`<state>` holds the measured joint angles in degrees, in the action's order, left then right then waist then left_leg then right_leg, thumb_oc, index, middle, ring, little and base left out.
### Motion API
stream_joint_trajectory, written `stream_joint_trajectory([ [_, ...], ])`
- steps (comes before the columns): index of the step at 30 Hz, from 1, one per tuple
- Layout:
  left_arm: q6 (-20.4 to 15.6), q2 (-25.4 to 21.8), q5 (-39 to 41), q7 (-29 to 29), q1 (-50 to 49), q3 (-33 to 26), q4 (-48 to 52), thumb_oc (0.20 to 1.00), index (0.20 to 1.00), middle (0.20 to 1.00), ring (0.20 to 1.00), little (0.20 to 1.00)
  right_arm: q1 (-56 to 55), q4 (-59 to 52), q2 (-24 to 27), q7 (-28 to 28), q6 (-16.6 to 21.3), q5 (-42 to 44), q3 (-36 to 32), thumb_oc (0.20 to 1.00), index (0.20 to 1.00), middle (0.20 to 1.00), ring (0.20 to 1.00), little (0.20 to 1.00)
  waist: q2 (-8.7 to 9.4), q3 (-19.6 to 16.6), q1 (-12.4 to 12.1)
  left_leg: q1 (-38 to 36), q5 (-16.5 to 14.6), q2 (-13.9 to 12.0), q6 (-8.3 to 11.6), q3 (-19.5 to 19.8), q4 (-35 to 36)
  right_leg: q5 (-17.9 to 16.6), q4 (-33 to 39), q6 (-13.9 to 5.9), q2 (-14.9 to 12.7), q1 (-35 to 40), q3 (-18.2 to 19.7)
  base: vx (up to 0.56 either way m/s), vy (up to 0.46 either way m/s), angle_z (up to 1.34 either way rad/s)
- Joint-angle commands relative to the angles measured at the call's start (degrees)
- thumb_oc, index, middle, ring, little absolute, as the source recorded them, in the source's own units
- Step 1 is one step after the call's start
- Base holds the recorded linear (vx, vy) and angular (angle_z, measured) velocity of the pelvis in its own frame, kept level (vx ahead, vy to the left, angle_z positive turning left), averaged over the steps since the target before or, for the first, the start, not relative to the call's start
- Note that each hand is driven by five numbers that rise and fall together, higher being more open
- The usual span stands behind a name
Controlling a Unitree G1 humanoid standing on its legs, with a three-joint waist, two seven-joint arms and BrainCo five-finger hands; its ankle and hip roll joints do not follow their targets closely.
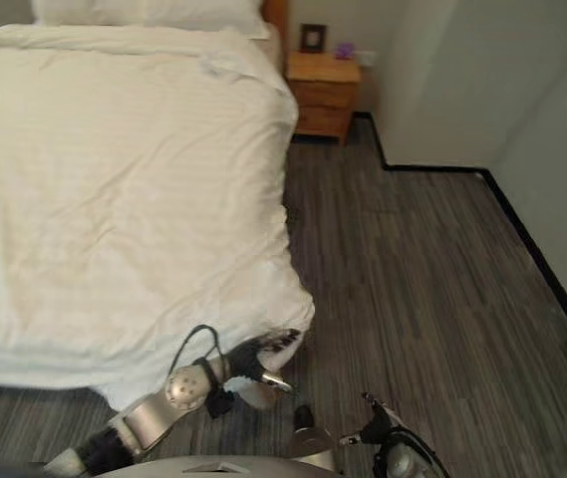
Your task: Making the bed.
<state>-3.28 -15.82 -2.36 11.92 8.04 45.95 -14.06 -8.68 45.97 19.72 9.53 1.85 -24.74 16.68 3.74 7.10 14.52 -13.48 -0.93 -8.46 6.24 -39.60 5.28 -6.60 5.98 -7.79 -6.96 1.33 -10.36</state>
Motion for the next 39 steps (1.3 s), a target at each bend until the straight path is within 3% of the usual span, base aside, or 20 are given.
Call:
stream_joint_trajectory([
  [1,-2.8,7.2,8.6,2.3,1.6,2.9,-0.2,1.000,1.000,1.000,1.000,1.000,1.8,-1.1,3.1,2.1,0.5,1.5,-0.7,1.000,1.000,1.000,1.000,1.000,0.66,-0.2,1.7,0.7,-4.8,2.1,-4.28,1.0,-1.7,1.2,-1.7,-5.38,-6.7,4.6,-0.7,-0.03,-0.040,-0.53],
  [2,-1.1,9.9,15.3,3.8,1.7,4.4,-2.3,1.000,1.000,1.000,1.000,1.000,1.8,-0.4,3.8,2.2,0.0,1.6,-0.8,1.000,1.000,1.000,1.000,1.000,0.27,0.0,2.5,0.3,-4.6,1.8,-4.06,0.6,-1.7,1.5,-1.4,-5.32,-6.5,4.5,-0.8,-0.02,-0.035,-0.39],
  [6,-0.7,11.5,22.3,4.1,3.6,5.6,-1.9,1.000,1.000,1.000,1.000,1.000,2.5,2.7,4.2,2.6,-1.0,1.3,-0.2,1.000,1.000,1.000,1.000,1.000,0.01,0.0,2.9,0.4,-4.2,1.3,-3.67,0.6,-2.0,2.0,-1.3,-5.13,-6.1,4.5,-0.9,-0.03,-0.027,-0.08],
  [7,0.1,12.2,28.2,4.8,5.5,6.5,0.5,1.000,1.000,1.000,1.000,1.000,3.5,5.2,4.2,3.2,-1.7,0.9,0.4,1.000,1.000,1.000,1.000,1.000,0.07,0.0,2.8,0.5,-3.9,0.8,-3.38,0.9,-2.0,2.0,-1.2,-5.02,-6.1,4.5,-1.3,-0.04,-0.021,0.03],
  [10,-0.2,12.7,35.4,3.8,8.1,5.9,5.2,1.000,1.000,1.000,1.000,1.000,4.5,6.3,4.7,4.2,-2.5,0.5,0.5,1.000,1.000,1.000,1.000,1.000,0.31,-0.1,2.3,0.9,-3.4,0.4,-3.10,1.8,-1.8,1.9,-1.2,-4.97,-6.0,4.6,-2.1,-0.05,-0.012,0.11],
  [11,-1.7,11.1,40.9,0.5,10.4,3.0,11.0,1.000,1.000,1.000,1.000,1.000,4.7,5.3,5.8,5.0,-2.8,0.7,-0.1,1.000,1.000,1.000,1.000,1.000,0.50,-0.2,1.3,1.4,-2.9,0.3,-2.95,2.7,-1.5,1.7,-1.2,-5.00,-6.0,4.8,-2.8,-0.04,-0.004,0.19],
  [14,-3.4,7.9,43.6,-4.3,12.1,-1.7,18.2,1.000,1.000,1.000,1.000,1.000,4.9,2.0,6.9,5.8,-2.9,1.3,-1.3,1.000,1.000,1.000,1.000,1.000,0.92,0.0,0.4,2.0,-2.4,0.2,-2.92,4.3,-1.1,1.4,-1.3,-5.01,-6.1,5.0,-3.7,-0.03,-0.001,0.23],
  [16,-4.9,2.7,41.3,-8.1,11.8,-9.3,23.6,1.000,1.000,1.000,1.000,1.000,5.1,-3.5,8.6,6.8,-2.2,2.2,-3.9,1.000,1.000,1.000,1.000,1.000,1.57,0.2,-1.7,2.8,-1.8,0.0,-2.67,5.8,-0.9,1.3,-1.3,-4.99,-6.1,5.2,-4.8,-0.03,-0.005,0.34],
  [17,-5.4,-1.3,39.0,-10.1,7.5,-16.8,25.8,1.000,1.000,1.000,1.000,1.000,4.5,-10.2,10.5,6.6,-1.3,3.6,-7.3,1.000,1.000,1.000,1.000,1.000,2.42,0.2,-3.3,3.3,-1.7,-0.3,-2.49,6.8,-0.8,1.1,-1.3,-4.99,-6.1,5.5,-5.7,-0.01,-0.013,0.45],
  [18,-5.2,-1.4,39.0,-10.1,7.2,-17.0,26.1,1.000,1.000,1.000,1.000,1.000,4.3,-10.5,10.6,6.4,-1.4,3.6,-7.3,1.000,1.000,1.000,1.000,1.000,2.43,0.2,-3.2,3.3,-1.7,-0.3,-2.48,6.9,-0.8,1.1,-1.3,-4.99,-6.1,5.6,-5.8,0.00,-0.023,0.60],
  [19,-5.5,-3.5,37.1,-10.6,4.1,-21.5,25.4,1.000,1.000,1.000,1.000,1.000,4.0,-14.3,12.4,6.2,-0.7,4.0,-9.4,0.642,0.642,0.642,0.642,0.642,2.86,0.1,-4.0,3.5,-1.5,-0.5,-2.26,7.3,-0.7,1.2,-1.4,-4.97,-6.1,5.7,-6.4,0.01,-0.004,0.59],
  [20,-5.7,-5.6,34.7,-11.1,0.7,-26.3,24.5,1.000,1.000,1.000,1.000,1.000,4.0,-17.5,13.9,5.6,-0.3,3.5,-10.9,0.451,0.451,0.451,0.451,0.451,3.13,0.1,-4.9,3.8,-1.4,-0.7,-2.10,7.8,-0.7,1.3,-1.3,-4.91,-6.0,5.9,-6.8,0.02,-0.006,0.50],
  [21,-6.2,-7.4,32.3,-11.7,-2.0,-30.2,23.6,1.000,1.000,1.000,1.000,1.000,4.6,-19.2,15.2,5.7,0.2,3.3,-12.2,0.200,0.200,0.200,0.200,0.200,3.33,0.2,-6.2,4.1,-1.2,-0.7,-1.97,8.3,-0.6,1.3,-1.3,-4.83,-5.9,5.9,-7.3,0.04,-0.006,0.49],
  [22,-6.5,-9.9,27.5,-12.0,-8.4,-37.3,21.5,1.000,1.000,1.000,1.000,1.000,5.6,-22.8,16.3,4.5,0.9,4.3,-14.1,0.200,0.200,0.200,0.200,0.200,3.49,0.2,-8.0,4.7,-0.8,-1.0,-1.56,9.6,-0.4,1.7,-1.3,-4.53,-5.8,6.2,-8.4,0.03,-0.011,0.39],
  [23,-6.5,-9.9,27.4,-12.0,-8.7,-37.5,21.7,1.000,1.000,1.000,1.000,1.000,5.6,-23.0,16.3,4.4,0.9,4.3,-13.9,0.200,0.200,0.200,0.200,0.200,3.54,0.1,-7.7,4.7,-0.8,-1.0,-1.54,9.6,-0.5,1.7,-1.3,-4.52,-5.8,6.2,-8.5,0.04,-0.004,0.52],
  [26,-5.8,-10.6,24.3,-11.9,-16.6,-45.7,13.9,1.000,1.000,1.000,1.000,1.000,8.7,-27.3,15.0,2.3,1.9,9.6,-14.9,0.200,0.200,0.200,0.200,0.200,3.23,0.0,-10.4,5.6,-0.3,-1.1,-1.30,11.2,-0.3,2.7,-1.1,-4.04,-5.8,6.7,-10.2,0.05,0.007,0.50],
  [30,-3.5,-8.4,25.1,-13.6,-21.3,-55.2,-3.1,1.000,1.000,1.000,1.000,1.000,15.2,-24.2,4.5,-2.7,4.0,39.6,-15.9,0.200,0.200,0.200,0.200,0.200,2.64,0.5,-15.1,7.2,1.0,-1.1,-0.77,13.8,-0.3,3.5,-1.0,-3.46,-6.0,7.3,-13.2,0.06,-0.013,0.37],
  [31,-3.5,-8.4,25.2,-13.5,-21.2,-55.3,-3.2,1.000,1.000,1.000,1.000,1.000,15.3,-24.1,4.5,-2.7,4.1,39.8,-15.8,0.200,0.200,0.200,0.200,0.200,2.69,0.5,-15.0,7.2,1.0,-1.1,-0.76,13.9,-0.3,3.5,-1.0,-3.46,-6.0,7.3,-13.3,0.05,-0.019,0.39],
  [34,-3.6,-6.7,27.6,-14.7,-23.7,-59.3,-8.0,1.000,1.000,1.000,1.000,1.000,19.6,-22.2,0.3,-3.8,6.1,52.3,-16.9,0.200,0.200,0.200,0.200,0.200,2.34,1.0,-18.4,8.7,1.6,-1.2,-0.40,15.5,-0.3,4.0,-1.0,-3.37,-6.2,7.3,-15.0,0.04,-0.032,0.65],
  [39,-4.4,-6.0,32.3,-14.7,-24.0,-59.2,-15.3,1.000,1.000,1.000,1.000,1.000,28.2,-20.1,-6.2,-4.7,12.3,71.1,-19.2,0.200,0.200,0.200,0.200,0.200,0.68,2.7,-22.7,12.3,3.0,-1.4,0.26,18.3,-0.3,4.7,-1.0,-2.97,-6.2,6.6,-17.8,0.00,-0.066,0.37],
])
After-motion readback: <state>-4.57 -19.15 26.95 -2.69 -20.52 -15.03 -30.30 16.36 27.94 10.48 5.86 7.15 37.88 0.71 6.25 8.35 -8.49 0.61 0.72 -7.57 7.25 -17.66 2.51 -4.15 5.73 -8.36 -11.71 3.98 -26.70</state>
